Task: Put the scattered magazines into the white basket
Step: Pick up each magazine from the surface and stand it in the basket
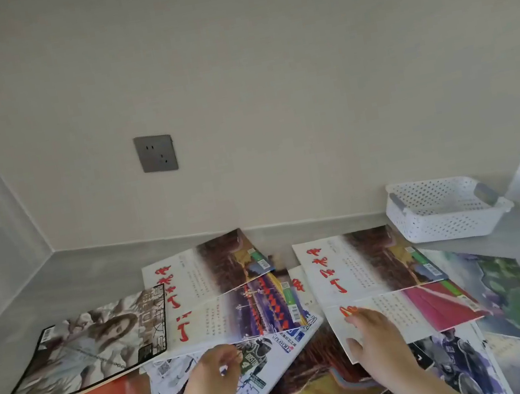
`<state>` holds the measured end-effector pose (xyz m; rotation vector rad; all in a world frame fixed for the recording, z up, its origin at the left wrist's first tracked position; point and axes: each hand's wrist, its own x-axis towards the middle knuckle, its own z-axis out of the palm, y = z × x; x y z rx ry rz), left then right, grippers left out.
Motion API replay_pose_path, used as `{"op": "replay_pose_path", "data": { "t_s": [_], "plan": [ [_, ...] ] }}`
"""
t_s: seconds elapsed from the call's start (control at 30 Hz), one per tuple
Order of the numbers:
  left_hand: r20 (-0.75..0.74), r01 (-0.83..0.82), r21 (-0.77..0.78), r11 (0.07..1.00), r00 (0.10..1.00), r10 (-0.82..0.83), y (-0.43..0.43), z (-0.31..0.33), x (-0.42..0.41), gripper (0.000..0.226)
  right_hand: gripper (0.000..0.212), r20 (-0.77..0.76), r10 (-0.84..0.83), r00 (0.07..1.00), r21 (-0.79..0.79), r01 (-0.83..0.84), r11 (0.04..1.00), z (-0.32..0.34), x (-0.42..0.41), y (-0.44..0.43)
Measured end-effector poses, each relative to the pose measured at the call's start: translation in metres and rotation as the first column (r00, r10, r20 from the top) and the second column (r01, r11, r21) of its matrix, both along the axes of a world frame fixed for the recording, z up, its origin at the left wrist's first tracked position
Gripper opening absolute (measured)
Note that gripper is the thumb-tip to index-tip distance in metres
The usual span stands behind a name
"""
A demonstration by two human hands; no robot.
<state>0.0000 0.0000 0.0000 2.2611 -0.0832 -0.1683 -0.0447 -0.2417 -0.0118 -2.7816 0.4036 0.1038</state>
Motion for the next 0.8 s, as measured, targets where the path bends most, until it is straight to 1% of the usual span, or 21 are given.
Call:
{"op": "replay_pose_path", "data": {
  "t_s": [0.03,0.1,0.13,0.2,0.27,0.33,0.4,0.47,0.53,0.63,0.7,0.77,0.8],
  "plan": [
    [0.005,0.022,0.049,0.999,1.000,-0.022,-0.002,-0.004,0.006,0.023,0.046,-0.025,-0.002,1.000,-0.076,0.000,0.997,-0.003,0.006,-0.005],
    [0.009,0.096,0.228,0.969,0.995,-0.100,-0.006,-0.014,0.015,0.040,0.051,-0.060,-0.021,0.998,-0.153,0.011,0.988,-0.011,0.017,-0.015],
    [-0.015,0.143,0.311,0.940,0.989,-0.146,-0.008,-0.016,0.017,0.048,0.052,-0.087,-0.028,0.996,-0.175,0.012,0.985,-0.011,0.023,-0.020],
    [-0.062,0.226,0.428,0.875,0.973,-0.221,-0.013,-0.023,0.023,0.062,0.056,-0.137,-0.011,0.991,-0.231,-0.021,0.973,-0.018,0.037,-0.027],
    [-0.107,0.276,0.504,0.819,0.960,-0.258,-0.015,-0.030,0.029,0.067,0.060,-0.190,0.021,0.982,-0.324,-0.083,0.942,-0.021,0.051,-0.031],
    [-0.145,0.309,0.551,0.775,0.950,-0.276,-0.013,-0.037,0.032,0.067,0.059,-0.242,0.056,0.969,-0.407,-0.153,0.901,-0.026,0.064,-0.032],
    [-0.179,0.340,0.588,0.734,0.940,-0.292,-0.010,-0.043,0.034,0.068,0.054,-0.294,0.072,0.953,-0.464,-0.208,0.861,-0.030,0.073,-0.029],
    [-0.191,0.355,0.606,0.712,0.934,-0.303,-0.007,-0.047,0.036,0.068,0.049,-0.314,0.102,0.944,-0.505,-0.257,0.824,-0.031,0.079,-0.026],
    [-0.202,0.359,0.597,0.717,0.933,-0.298,-0.007,-0.048,0.040,0.068,0.048,-0.310,0.136,0.941,-0.525,-0.288,0.801,-0.032,0.082,-0.026],
    [-0.198,0.360,0.589,0.724,0.932,-0.303,-0.007,-0.047,0.044,0.068,0.048,-0.321,0.173,0.931,-0.499,-0.322,0.805,-0.025,0.087,-0.028],
    [-0.179,0.336,0.589,0.735,0.941,-0.286,-0.008,-0.045,0.043,0.065,0.050,-0.273,0.194,0.942,-0.579,-0.322,0.749,-0.023,0.093,-0.031],
    [-0.156,0.300,0.589,0.751,0.953,-0.258,-0.011,-0.044,0.041,0.059,0.043,-0.298,0.205,0.932,-0.587,-0.348,0.731,-0.012,0.095,-0.032],
    [-0.152,0.284,0.582,0.762,0.958,-0.241,-0.014,-0.043,0.040,0.056,0.039,-0.321,0.244,0.915,-0.571,-0.393,0.721,-0.015,0.095,-0.036]
  ]
}}
